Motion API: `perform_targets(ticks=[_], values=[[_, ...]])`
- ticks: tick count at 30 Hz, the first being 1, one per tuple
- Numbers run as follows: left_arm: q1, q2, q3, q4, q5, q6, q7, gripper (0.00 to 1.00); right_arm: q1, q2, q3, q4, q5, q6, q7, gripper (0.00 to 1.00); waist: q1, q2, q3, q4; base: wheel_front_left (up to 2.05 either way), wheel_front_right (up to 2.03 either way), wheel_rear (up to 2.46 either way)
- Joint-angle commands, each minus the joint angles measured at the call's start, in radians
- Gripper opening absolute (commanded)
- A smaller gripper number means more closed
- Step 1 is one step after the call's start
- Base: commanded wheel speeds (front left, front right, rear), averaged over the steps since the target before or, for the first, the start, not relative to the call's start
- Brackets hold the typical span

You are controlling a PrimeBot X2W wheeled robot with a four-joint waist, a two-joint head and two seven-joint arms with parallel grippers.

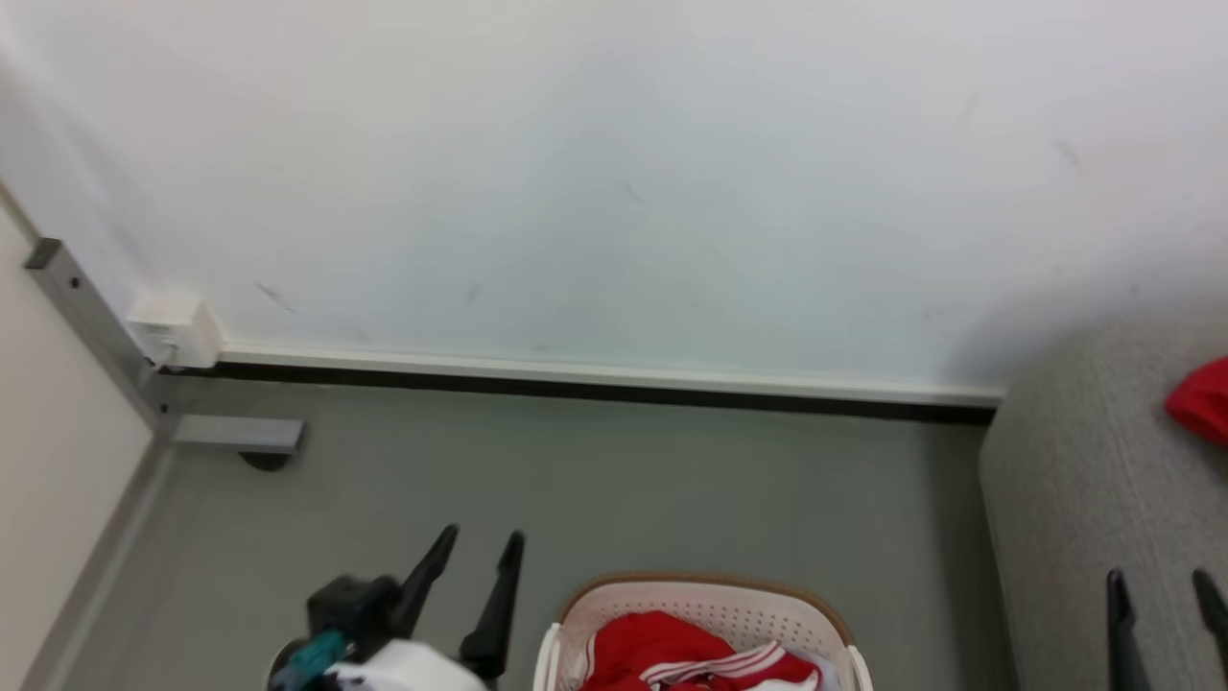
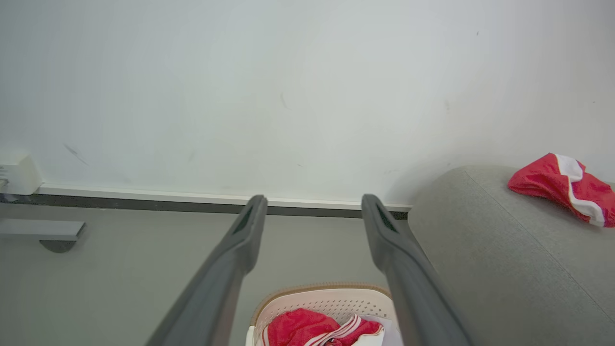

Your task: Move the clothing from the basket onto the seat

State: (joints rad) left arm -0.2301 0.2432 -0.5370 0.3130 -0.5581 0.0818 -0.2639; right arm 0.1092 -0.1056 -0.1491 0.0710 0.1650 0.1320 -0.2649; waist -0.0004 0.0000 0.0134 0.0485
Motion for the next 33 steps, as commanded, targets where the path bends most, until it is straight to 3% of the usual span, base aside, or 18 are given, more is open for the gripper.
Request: perform_targets(ticks=[1,8,21,33], values=[[0.04,0.009,0.031,-0.011,0.031,0.003,-0.001,1.0,0.024,0.008,0.006,0.0,-0.012,-0.003,0.001,1.0,0.0004,0.0,-0.038,0.036,0.0,0.0,0.0],[0.198,-0.026,0.196,-0.055,0.131,-0.012,-0.001,1.0,0.082,0.044,0.025,0.043,-0.023,-0.003,0.001,1.0,0.0004,0.0,-0.061,0.049,0.0,0.0,0.0],[0.28,-0.11,0.356,-0.045,0.252,-0.097,-0.001,1.0,0.043,0.054,0.028,0.116,0.005,-0.003,0.001,1.0,0.0004,0.0,-0.04,0.02,0.0,0.0,0.0],[0.116,-0.149,0.301,-0.006,0.367,-0.149,0.0,1.0,-0.037,0.054,0.026,0.068,0.035,-0.003,0.001,1.0,0.0004,0.0,0.076,-0.048,0.0,0.0,0.0]])
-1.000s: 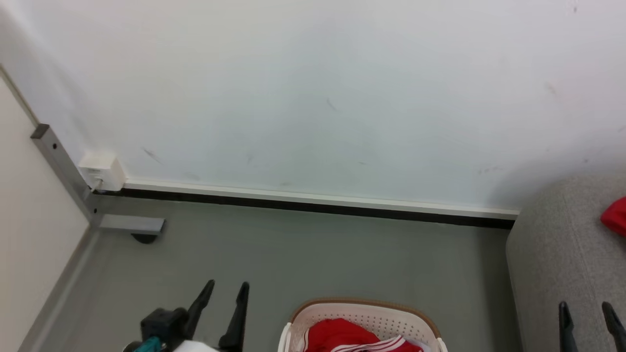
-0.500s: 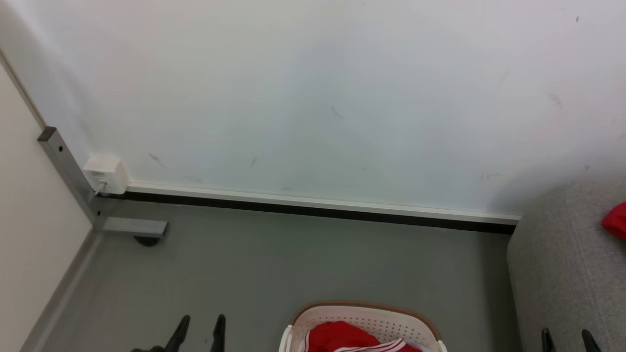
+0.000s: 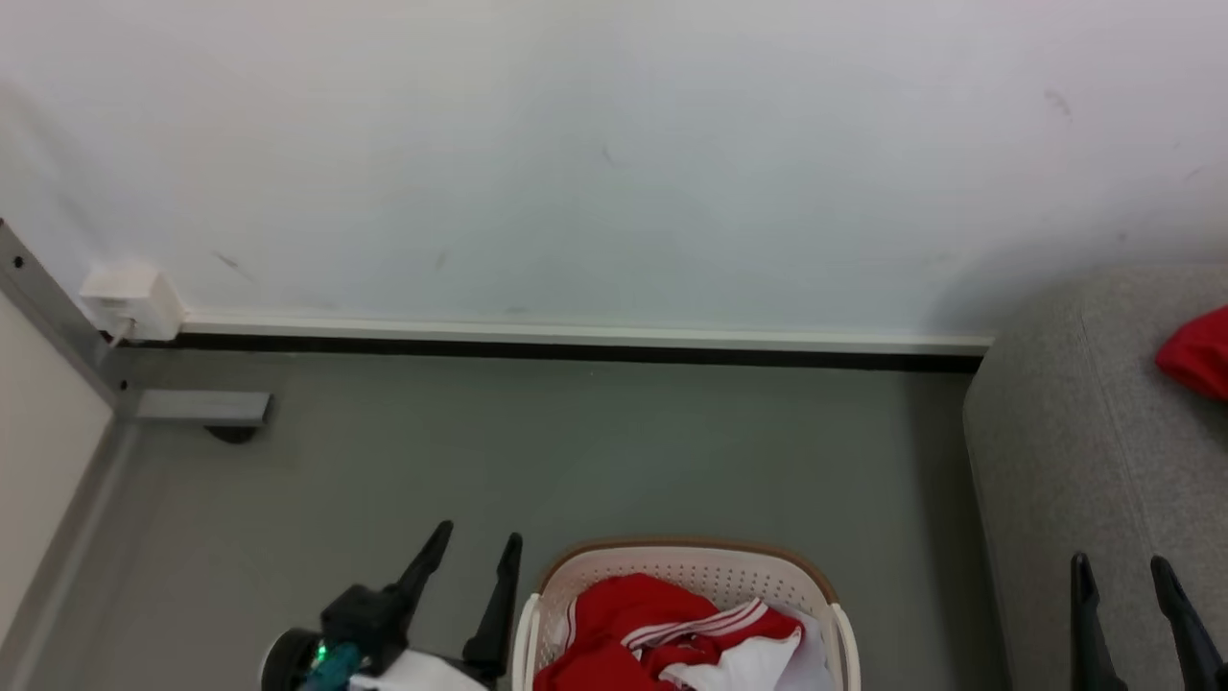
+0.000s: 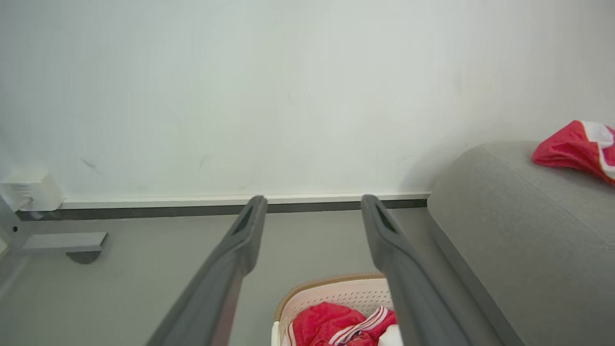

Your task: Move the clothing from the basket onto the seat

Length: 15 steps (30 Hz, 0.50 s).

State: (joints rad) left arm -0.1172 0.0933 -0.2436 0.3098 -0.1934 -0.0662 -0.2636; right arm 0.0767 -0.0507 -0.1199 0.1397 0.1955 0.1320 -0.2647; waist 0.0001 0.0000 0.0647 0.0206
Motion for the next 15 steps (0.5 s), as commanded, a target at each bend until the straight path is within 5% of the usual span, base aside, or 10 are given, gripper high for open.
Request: perform_targets(ticks=[1,15], values=[[-0.022,0.0,-0.008,0.015,0.014,-0.003,0.005,1.0,-0.015,-0.001,0.001,-0.005,0.015,-0.003,0.001,1.0,-0.0001,0.0,0.04,-0.029,0.0,0.0,0.0],[-0.357,-0.029,-0.201,0.357,0.127,-0.029,0.241,1.0,-0.167,-0.001,0.045,-0.063,0.066,-0.003,0.001,1.0,-0.0001,0.0,0.258,-0.162,0.0,0.0,0.0]])
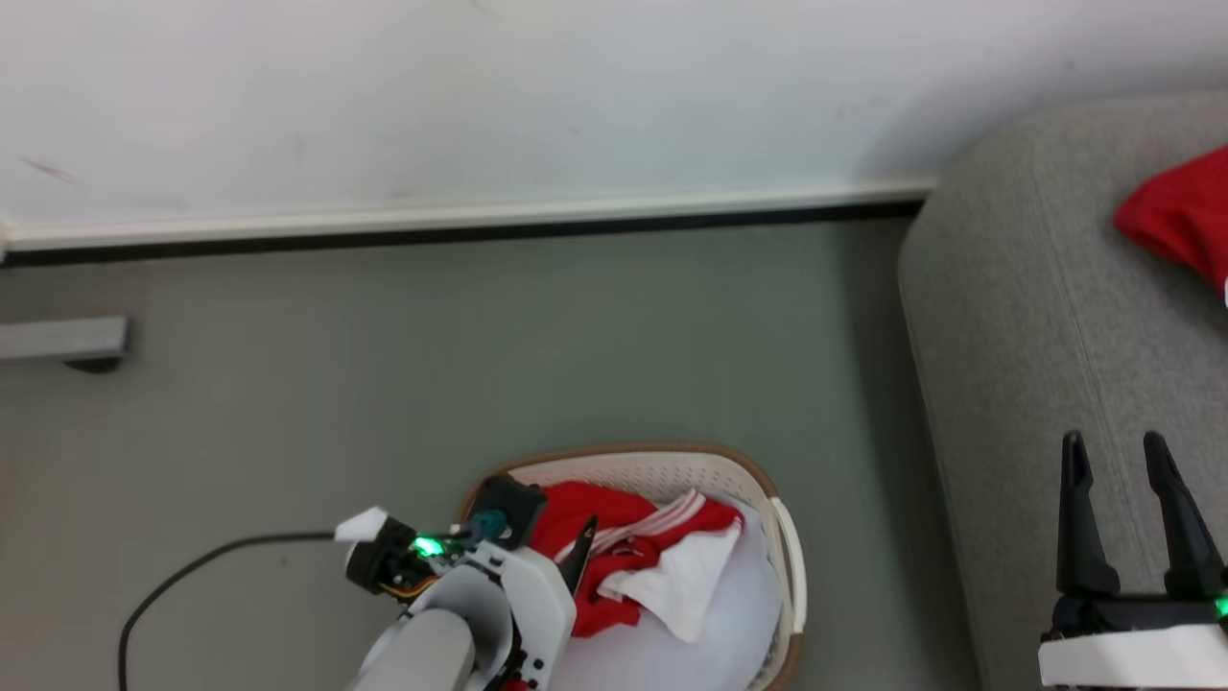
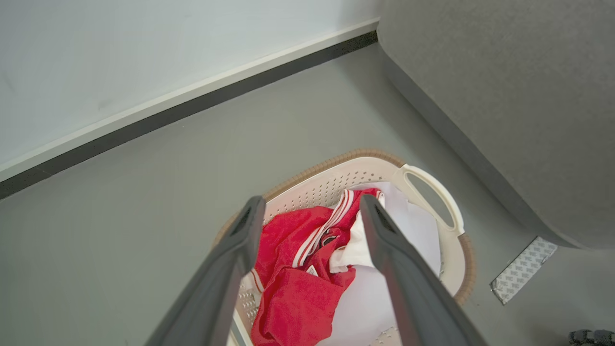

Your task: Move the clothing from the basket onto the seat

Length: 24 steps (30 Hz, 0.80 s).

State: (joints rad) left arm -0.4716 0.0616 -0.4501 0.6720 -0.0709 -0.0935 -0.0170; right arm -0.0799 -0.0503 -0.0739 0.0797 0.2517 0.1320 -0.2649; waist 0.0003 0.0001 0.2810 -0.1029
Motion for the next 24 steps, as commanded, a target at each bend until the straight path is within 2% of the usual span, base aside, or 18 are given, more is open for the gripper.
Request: perform_targets(ticks=[1,6,12,24], values=[[-0.022,0.001,-0.005,0.025,0.01,-0.002,0.015,1.0,-0.021,-0.001,0.002,-0.006,0.013,-0.003,0.001,1.0,-0.0003,-0.0001,0.056,-0.047,0.0,0.0,0.0],[-0.107,-0.003,-0.039,0.165,0.025,0.013,0.111,1.0,-0.07,-0.001,0.022,-0.021,0.034,-0.003,0.001,1.0,-0.0003,-0.0001,0.126,-0.091,0.0,0.0,0.0],[-0.181,-0.005,-0.064,0.306,0.038,0.034,0.17,1.0,-0.115,-0.001,0.029,-0.033,0.067,-0.003,0.001,1.0,-0.0003,-0.0001,0.212,-0.136,0.0,0.0,0.0],[-0.281,0.005,-0.077,0.488,0.039,0.071,0.158,1.0,-0.174,-0.001,0.045,-0.045,0.114,-0.003,0.001,1.0,-0.0003,-0.0001,0.337,-0.176,0.0,0.0,0.0]])
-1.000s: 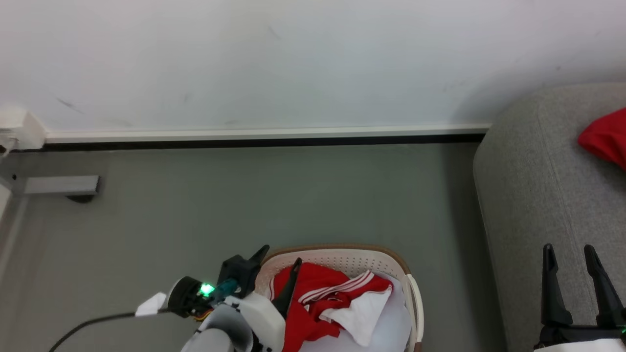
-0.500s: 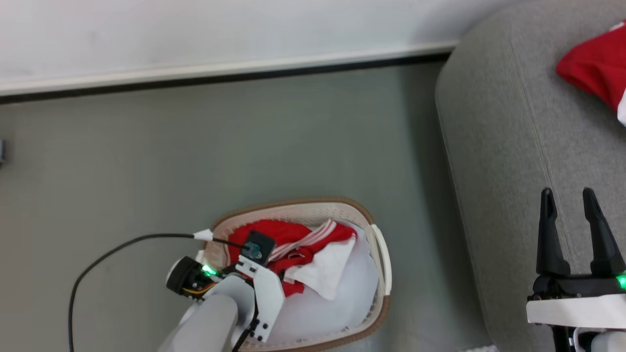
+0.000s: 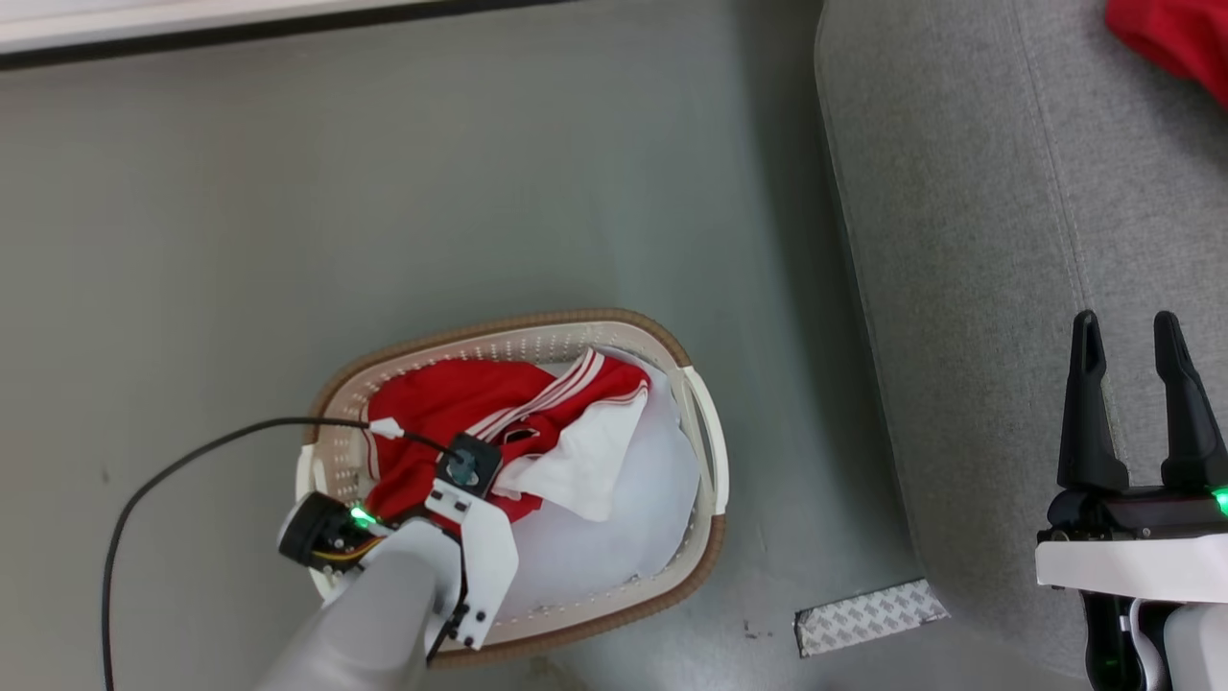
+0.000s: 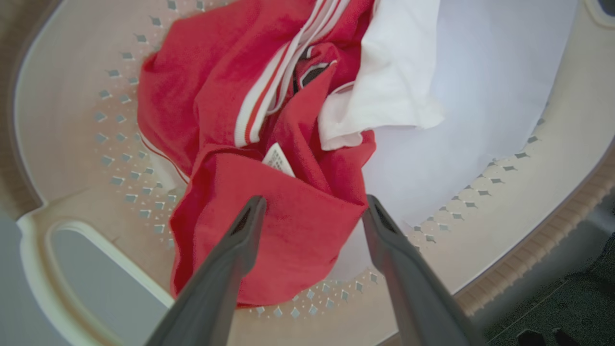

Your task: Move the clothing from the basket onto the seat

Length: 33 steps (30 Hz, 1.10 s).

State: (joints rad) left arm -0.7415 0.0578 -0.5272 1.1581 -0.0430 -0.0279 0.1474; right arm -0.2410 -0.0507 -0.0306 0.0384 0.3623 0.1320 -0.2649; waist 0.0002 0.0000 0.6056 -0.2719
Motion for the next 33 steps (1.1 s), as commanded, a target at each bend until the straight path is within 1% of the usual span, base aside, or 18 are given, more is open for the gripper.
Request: perform_targets(ticks=[1,6,9,12,13,14,15,16,20,23,28,30,32,33], values=[[-0.018,0.01,-0.002,0.011,0.011,0.006,-0.013,1.0,-0.016,-0.001,0.003,-0.004,0.006,-0.003,0.001,1.0,-0.0002,0.0,0.019,-0.008,0.0,0.0,0.0],[-0.064,0.011,-0.021,0.048,0.021,0.017,-0.02,1.0,-0.041,-0.001,0.011,-0.016,0.015,-0.003,0.001,1.0,-0.0002,0.0,0.066,-0.013,0.0,0.0,0.0],[-0.094,0.015,-0.04,0.065,0.035,0.013,-0.011,1.0,-0.055,-0.001,0.016,-0.023,0.022,-0.003,0.001,1.0,-0.0002,0.0,0.102,-0.015,0.0,0.0,0.0],[-0.131,0.014,-0.065,0.071,0.056,0.01,-0.028,1.0,-0.07,-0.001,0.02,-0.025,0.021,-0.003,0.001,1.0,-0.0002,0.0,0.139,-0.017,0.0,0.0,0.0],[-0.141,0.015,-0.073,0.075,0.062,0.008,-0.033,0.97,-0.074,-0.001,0.022,-0.028,0.023,-0.003,0.001,1.0,-0.0002,0.0,0.152,-0.018,0.0,0.0,0.0],[-0.151,0.017,-0.081,0.077,0.068,0.004,-0.037,0.48,-0.077,-0.001,0.025,-0.03,0.024,-0.003,0.001,1.0,-0.0002,0.0,0.164,-0.02,0.0,0.0,0.0],[-0.16,0.019,-0.087,0.081,0.074,0.001,-0.041,0.22,-0.08,-0.001,0.027,-0.03,0.025,-0.003,0.001,1.0,-0.0002,0.0,0.174,-0.021,0.0,0.0,0.0],[-0.166,0.02,-0.09,0.085,0.073,-0.003,-0.04,0.0,-0.084,-0.001,0.027,-0.029,0.023,-0.003,0.001,1.0,-0.0002,0.0,0.182,-0.022,0.0,0.0,0.0],[-0.177,0.016,-0.09,0.095,0.053,-0.009,-0.056,0.0,-0.086,-0.001,0.016,-0.025,0.026,-0.003,0.001,1.0,-0.0002,0.0,0.187,-0.02,0.0,0.0,0.0],[-0.169,0.008,-0.082,0.097,0.029,-0.018,-0.082,0.0,-0.074,-0.001,-0.006,-0.014,0.023,-0.003,0.001,1.0,-0.0002,0.0,0.161,-0.003,0.0,0.0,0.0],[-0.133,-0.004,-0.057,0.077,-0.037,-0.042,-0.147,0.0,-0.047,-0.001,-0.046,0.003,0.001,-0.003,0.001,1.0,-0.0002,0.0,0.07,0.043,0.0,0.0,0.0],[-0.112,-0.006,-0.06,0.055,-0.067,-0.055,-0.172,0.0,-0.032,-0.001,-0.064,0.012,-0.016,-0.003,0.001,1.0,-0.0002,0.0,0.02,0.064,0.0,0.0,0.0],[-0.079,-0.007,-0.081,0.004,-0.096,-0.071,-0.207,0.0,-0.013,-0.001,-0.079,0.021,-0.029,-0.003,0.001,1.0,-0.0002,0.0,-0.035,0.084,0.0,0.0,0.0],[-0.079,-0.007,-0.081,0.004,-0.096,-0.071,-0.207,0.0,-0.013,-0.001,-0.079,0.021,-0.029,-0.003,0.001,1.0,-0.0002,0.0,-0.035,0.084,0.0,0.0,0.0]])
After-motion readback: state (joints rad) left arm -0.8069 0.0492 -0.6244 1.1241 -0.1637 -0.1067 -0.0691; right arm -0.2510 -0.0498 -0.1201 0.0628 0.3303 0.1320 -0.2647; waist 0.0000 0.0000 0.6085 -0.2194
